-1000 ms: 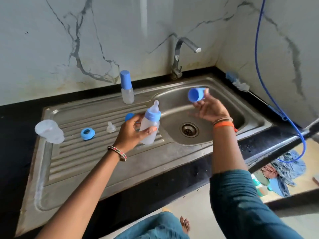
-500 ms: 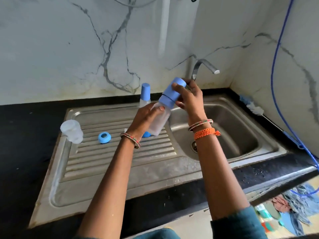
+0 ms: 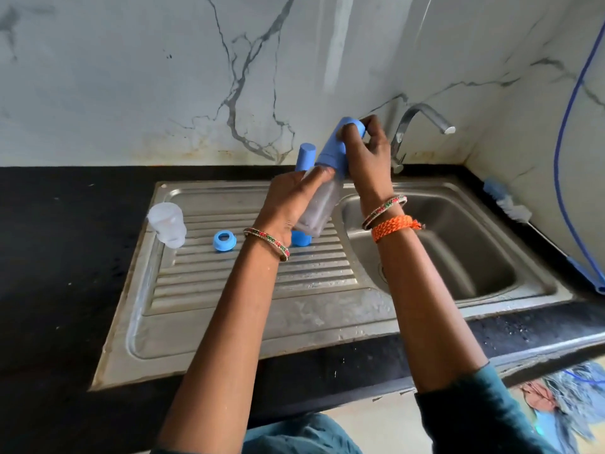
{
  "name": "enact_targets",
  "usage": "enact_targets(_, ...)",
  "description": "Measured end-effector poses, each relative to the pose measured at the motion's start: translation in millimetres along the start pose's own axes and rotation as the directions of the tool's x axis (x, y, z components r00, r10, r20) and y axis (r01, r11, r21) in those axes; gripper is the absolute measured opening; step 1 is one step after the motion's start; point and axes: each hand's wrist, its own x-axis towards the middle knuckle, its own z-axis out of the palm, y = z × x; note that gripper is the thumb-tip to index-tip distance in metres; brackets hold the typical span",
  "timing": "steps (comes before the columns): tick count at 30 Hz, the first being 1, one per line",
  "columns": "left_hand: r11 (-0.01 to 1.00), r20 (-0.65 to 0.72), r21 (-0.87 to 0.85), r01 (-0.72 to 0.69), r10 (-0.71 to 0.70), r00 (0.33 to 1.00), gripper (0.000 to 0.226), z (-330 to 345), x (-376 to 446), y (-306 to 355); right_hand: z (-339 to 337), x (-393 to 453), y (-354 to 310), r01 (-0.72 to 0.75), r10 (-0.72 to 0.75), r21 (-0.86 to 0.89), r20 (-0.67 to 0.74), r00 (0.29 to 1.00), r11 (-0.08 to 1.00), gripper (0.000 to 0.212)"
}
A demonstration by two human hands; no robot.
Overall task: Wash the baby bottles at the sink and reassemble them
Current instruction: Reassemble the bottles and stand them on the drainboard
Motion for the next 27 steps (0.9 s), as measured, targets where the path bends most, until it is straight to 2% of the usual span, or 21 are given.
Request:
enact_targets(2, 0.995, -0.023, -0.007, 0.098, -0.098, 0.995, 0.037, -0.9, 0.0, 0.5, 2.9, -4.2, 10.9, -0.067, 0.067, -0.014, -0.007, 0.998, 0.998, 0.015)
enact_targets(5, 0.989, -0.027, 0.030, 0.144, -0.143, 0.989, 0.053, -3.3, 5.3, -3.1, 2.0, -5.0, 26.4, -0.179, 0.179, -0.023, -0.003, 0.984, 0.984, 0.019)
enact_targets(7, 0.988, -0.035, 0.075, 0.134, -0.132, 0.991, 0.045, -6.0, 11.7, -10.4, -0.5, -5.1, 35.9, -0.210, 0.210, -0.068, -0.002, 0.978, 0.975, 0.018)
enact_targets(11, 0.959, 0.065, 0.284, 0.021, -0.041, 0.997, 0.034, -21.4, 27.1, -23.7, 4.5, -10.7, 49.6, -0.266, 0.273, -0.112, 0.053, 0.961, 0.958, 0.013)
enact_targets(12, 0.951, 0.070, 0.307, 0.028, -0.052, 0.996, 0.034, -27.3, 32.3, -28.2, 5.7, -15.4, 54.7, -0.301, 0.312, -0.115, 0.092, 0.946, 0.947, 0.023)
enact_targets(15, 0.938, 0.071, 0.316, 0.143, -0.174, 0.982, 0.038, -51.7, 49.9, -44.3, 12.8, -28.4, 74.2, -0.420, 0.429, -0.090, 0.198, 0.881, 0.903, 0.070)
enact_targets(17, 0.916, 0.095, 0.321, 0.239, -0.283, 0.955, 0.048, -69.1, 58.0, -54.2, 20.8, -26.1, 81.0, -0.457, 0.453, -0.020, 0.191, 0.871, 0.889, 0.086)
enact_targets(18, 0.913, 0.060, 0.317, 0.256, -0.289, 0.956, 0.049, -80.7, 61.3, -57.0, 28.8, -19.6, 83.5, -0.427, 0.425, -0.026, 0.172, 0.889, 0.904, 0.082)
enact_targets(19, 0.913, -0.022, 0.341, 0.225, -0.231, 0.973, 0.044, -90.8, 64.2, -59.4, 35.5, -10.8, 85.3, -0.347, 0.357, -0.090, 0.137, 0.924, 0.934, 0.070)
enact_targets(20, 0.903, -0.156, 0.397, 0.163, -0.108, 0.982, 0.035, -102.9, 66.1, -59.0, 44.3, -0.8, 87.3, -0.241, 0.265, -0.191, 0.112, 0.958, 0.951, 0.059)
enact_targets(22, 0.907, -0.381, 0.420, 0.036, 0.140, 0.914, 0.019, -126.0, 67.8, -57.1, 61.3, 17.0, 92.5, -0.084, 0.126, -0.340, 0.104, 0.987, 0.937, 0.053)
enact_targets(23, 0.932, -0.441, 0.361, -0.029, 0.198, 0.875, 0.017, -135.2, 69.3, -54.1, 72.9, 26.6, 98.0, -0.039, 0.089, -0.369, 0.119, 0.989, 0.928, 0.056)
enact_targets(25, 0.950, -0.497, 0.290, -0.118, 0.255, 0.830, 0.022, -147.1, 70.3, -50.7, 95.6, 39.0, 111.1, 0.029, 0.052, -0.412, 0.184, 0.981, 0.911, 0.061)
enact_targets(27, 0.941, -0.490, 0.296, -0.164, 0.297, 0.820, 0.025, -154.0, 69.4, -49.7, 114.9, 48.2, 130.3, 0.086, 0.038, -0.467, 0.251, 0.967, 0.880, 0.064)
